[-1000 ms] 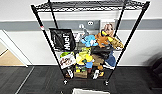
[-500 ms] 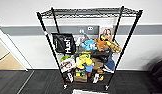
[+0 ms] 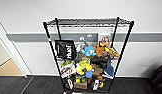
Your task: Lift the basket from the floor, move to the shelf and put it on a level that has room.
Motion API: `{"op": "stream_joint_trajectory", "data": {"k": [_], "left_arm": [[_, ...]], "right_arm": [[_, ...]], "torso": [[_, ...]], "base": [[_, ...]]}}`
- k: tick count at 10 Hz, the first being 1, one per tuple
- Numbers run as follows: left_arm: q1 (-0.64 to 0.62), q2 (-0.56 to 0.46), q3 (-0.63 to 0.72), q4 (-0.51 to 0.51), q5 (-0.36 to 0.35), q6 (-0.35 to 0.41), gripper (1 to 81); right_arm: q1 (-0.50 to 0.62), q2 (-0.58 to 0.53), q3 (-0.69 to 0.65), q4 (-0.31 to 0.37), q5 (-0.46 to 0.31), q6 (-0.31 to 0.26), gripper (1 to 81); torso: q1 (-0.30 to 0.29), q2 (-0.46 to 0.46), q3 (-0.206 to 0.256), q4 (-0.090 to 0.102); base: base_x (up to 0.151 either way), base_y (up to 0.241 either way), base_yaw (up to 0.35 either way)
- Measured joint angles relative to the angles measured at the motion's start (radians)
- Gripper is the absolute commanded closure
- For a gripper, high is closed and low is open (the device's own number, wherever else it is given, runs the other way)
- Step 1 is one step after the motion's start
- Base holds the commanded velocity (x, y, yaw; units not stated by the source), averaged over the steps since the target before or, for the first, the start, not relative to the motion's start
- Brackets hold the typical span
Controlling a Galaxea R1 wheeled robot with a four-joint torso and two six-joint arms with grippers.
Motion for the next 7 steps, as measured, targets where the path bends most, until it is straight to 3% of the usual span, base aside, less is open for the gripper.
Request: {"op": "stream_joint_trajectory", "data": {"k": [2, 7], "left_arm": [[0.0, -0.003, 0.008, 0.0, 0.004, 0.0, 81.1], [0.004, -0.016, 0.043, 0.0, 0.012, 0.0, 81.1]], "right_arm": [[-0.008, -0.004, 0.003, 0.0, -0.001, 0.0, 81.1], [-0.011, -0.018, 0.025, 0.0, -0.002, 0.002, 81.1]], "torso": [[-0.001, -0.001, 0.039, 0.0], [-0.002, -0.002, 0.068, 0.0]], "base": [[0.0, 0.0, 0.0], [0.0, 0.0, 0.0]]}}
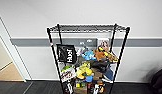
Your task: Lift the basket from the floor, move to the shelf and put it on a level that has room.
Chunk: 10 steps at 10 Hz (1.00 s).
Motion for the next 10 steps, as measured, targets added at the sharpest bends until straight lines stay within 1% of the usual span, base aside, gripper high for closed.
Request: {"op": "stream_joint_trajectory", "data": {"k": [1, 2, 4, 5, 7, 10], "left_arm": [[-0.002, 0.0, 0.001, 0.0, -0.001, 0.0, 81.1], [-0.001, -0.001, 0.001, 0.0, 0.003, 0.0, 81.1], [-0.003, 0.001, 0.003, 0.0, 0.003, 0.0, 81.1], [-0.006, 0.002, 0.01, 0.0, 0.003, 0.0, 81.1], [-0.007, -0.005, 0.016, 0.0, 0.004, 0.0, 81.1], [-0.001, -0.016, 0.031, 0.0, 0.011, 0.0, 81.1]], "right_arm": [[0.0, -0.003, 0.003, 0.0, 0.0, 0.0, 81.1], [0.0, 0.0, 0.004, 0.0, 0.0, 0.0, 81.1], [-0.003, -0.004, 0.006, 0.0, 0.0, 0.0, 81.1], [-0.007, -0.007, 0.006, 0.0, 0.0, 0.0, 81.1], [-0.008, -0.001, 0.006, 0.0, 0.0, 0.0, 81.1], [-0.02, -0.004, 0.006, 0.0, -0.007, 0.001, 81.1]], "torso": [[-0.001, -0.001, 0.005, -0.001], [-0.001, -0.001, 0.009, -0.01], [-0.001, -0.001, 0.013, -0.044], [-0.001, -0.001, 0.013, -0.049], [-0.001, -0.001, 0.013, -0.048], [-0.005, -0.003, 0.014, -0.049]], "base": [[0.0, 0.0, 0.0], [0.0, 0.0, 0.0], [0.0, 0.0, 0.0], [0.0, 0.0, 0.0], [0.0, 0.0, 0.0], [0.101, 0.0, 0.0]]}}
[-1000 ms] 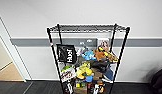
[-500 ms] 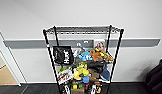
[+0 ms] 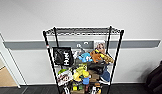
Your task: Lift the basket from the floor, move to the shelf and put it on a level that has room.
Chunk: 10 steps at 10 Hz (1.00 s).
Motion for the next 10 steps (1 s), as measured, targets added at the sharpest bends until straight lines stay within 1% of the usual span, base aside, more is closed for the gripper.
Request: {"op": "stream_joint_trajectory", "data": {"k": [3, 8, 10], "left_arm": [[-0.009, -0.011, 0.011, 0.0, -0.03, 0.0, 81.1], [-0.006, -0.051, 0.057, 0.0, -0.047, 0.0, 81.1], [0.013, -0.068, 0.081, 0.0, -0.08, 0.0, 81.1]], "right_arm": [[0.01, 0.002, 0.0, 0.0, 0.008, -0.003, 81.1], [0.009, 0.008, 0.004, 0.0, 0.004, -0.001, 81.1], [0.009, 0.008, 0.016, 0.0, 0.003, -0.001, 81.1]], "torso": [[0.001, 0.0, 0.0, 0.0], [0.001, 0.0, 0.0, 0.0], [0.001, 0.001, 0.0, 0.0]], "base": [[0.116, 0.0, 0.0], [0.115, 0.0, 0.0], [0.114, 0.0, 0.0]]}}
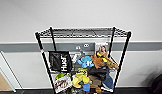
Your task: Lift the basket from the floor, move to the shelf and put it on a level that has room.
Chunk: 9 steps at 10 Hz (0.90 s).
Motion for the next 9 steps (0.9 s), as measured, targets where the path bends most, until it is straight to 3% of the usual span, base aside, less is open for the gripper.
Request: {"op": "stream_joint_trajectory", "data": {"k": [5, 9], "left_arm": [[0.037, -0.037, 0.052, 0.0, -0.057, 0.001, 81.1], [0.037, -0.046, 0.081, 0.0, -0.061, 0.003, 81.1]], "right_arm": [[0.0, -0.004, 0.027, 0.0, 0.002, -0.002, 81.1], [0.0, -0.011, 0.039, 0.0, 0.005, -0.001, 81.1]], "torso": [[0.0, 0.0, 0.0, 0.0], [0.0, 0.0, 0.0, 0.0]], "base": [[0.114, 0.0, 0.0], [0.113, 0.0, 0.0]]}}
